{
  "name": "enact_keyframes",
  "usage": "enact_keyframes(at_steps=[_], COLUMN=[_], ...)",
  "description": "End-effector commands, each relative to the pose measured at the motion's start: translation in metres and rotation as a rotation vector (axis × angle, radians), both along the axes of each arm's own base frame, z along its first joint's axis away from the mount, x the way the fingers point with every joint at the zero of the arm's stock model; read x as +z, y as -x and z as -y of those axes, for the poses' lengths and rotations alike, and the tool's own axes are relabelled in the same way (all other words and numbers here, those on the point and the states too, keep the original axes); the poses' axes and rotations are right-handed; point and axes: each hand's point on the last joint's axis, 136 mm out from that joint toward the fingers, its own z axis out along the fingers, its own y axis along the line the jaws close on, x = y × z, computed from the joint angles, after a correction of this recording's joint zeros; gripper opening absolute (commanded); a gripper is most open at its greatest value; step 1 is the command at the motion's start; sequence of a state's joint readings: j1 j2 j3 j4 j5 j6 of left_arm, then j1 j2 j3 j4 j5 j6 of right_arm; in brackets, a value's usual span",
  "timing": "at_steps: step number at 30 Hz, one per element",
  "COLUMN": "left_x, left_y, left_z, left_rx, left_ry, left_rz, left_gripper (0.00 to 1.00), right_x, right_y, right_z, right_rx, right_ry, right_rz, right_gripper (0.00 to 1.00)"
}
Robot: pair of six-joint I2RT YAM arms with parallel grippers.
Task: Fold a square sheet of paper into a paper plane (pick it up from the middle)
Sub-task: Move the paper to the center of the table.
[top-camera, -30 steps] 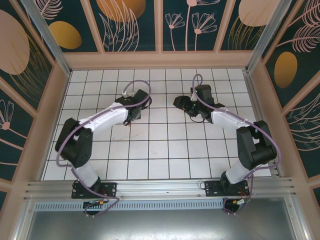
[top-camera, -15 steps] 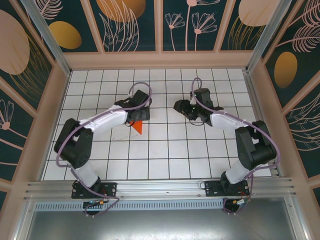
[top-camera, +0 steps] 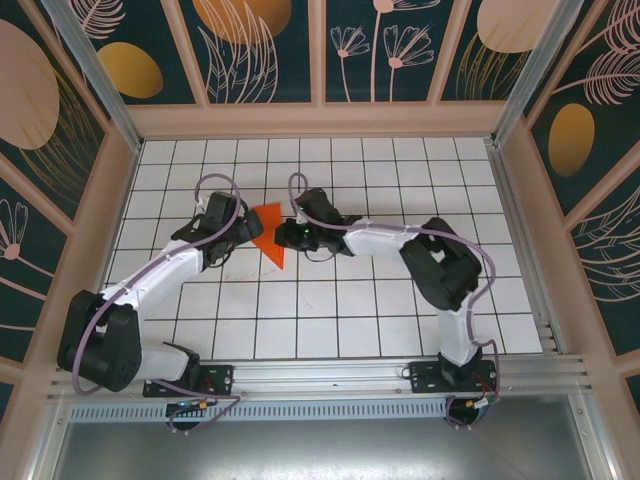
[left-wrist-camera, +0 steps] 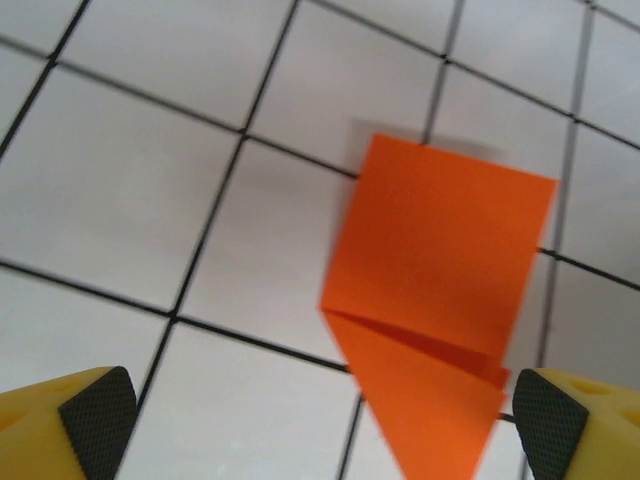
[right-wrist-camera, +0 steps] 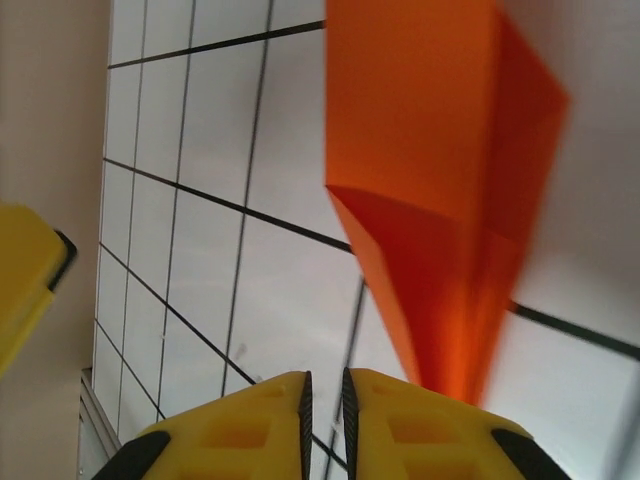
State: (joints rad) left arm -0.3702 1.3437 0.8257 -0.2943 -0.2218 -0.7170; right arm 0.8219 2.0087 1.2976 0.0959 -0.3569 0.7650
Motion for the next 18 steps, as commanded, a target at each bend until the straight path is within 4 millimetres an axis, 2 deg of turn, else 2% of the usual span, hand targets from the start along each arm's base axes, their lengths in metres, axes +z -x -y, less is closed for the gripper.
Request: enact_keyframes(at_steps=[1, 2, 5, 9, 14, 18], left_x=[0.004, 0.003, 0.004, 0.006, 0.004, 0.004], left_y=[0.005, 0.008, 0.013, 0.016, 0.017, 0.016], left_z=[-0.015, -0.02, -0.026, -0.029, -0.026, -0.02], left_rx=[0.085, 0.101, 0.123, 0.13, 0.114, 0.088], left_ry=[0.051, 0.055, 0.074, 0.074, 0.082, 0.105], left_rz=[0.029, 0.03, 0.04, 0.044, 0.034, 0.035], left_gripper=[0.98, 0.99, 0.99, 0.99, 0.98, 0.99], right_x=[-0.007, -0.011, -0.034, -0.061, -0.078, -0.09], right_y=[-0.008, -0.009, -0.016, -0.022, -0.021, -0.01], right_z=[-0.021, -0.025, -0.023, -0.01, 0.004, 0.02], right_rx=[-0.001, -0.005, -0.072, -0.127, -0.107, -0.003], right_ry=[0.034, 0.053, 0.131, 0.227, 0.287, 0.335], right_rz=[-0.008, -0.011, -0.074, -0.135, -0.151, -0.137], right_gripper=[0.17, 0.17, 0.16, 0.16, 0.16, 0.16])
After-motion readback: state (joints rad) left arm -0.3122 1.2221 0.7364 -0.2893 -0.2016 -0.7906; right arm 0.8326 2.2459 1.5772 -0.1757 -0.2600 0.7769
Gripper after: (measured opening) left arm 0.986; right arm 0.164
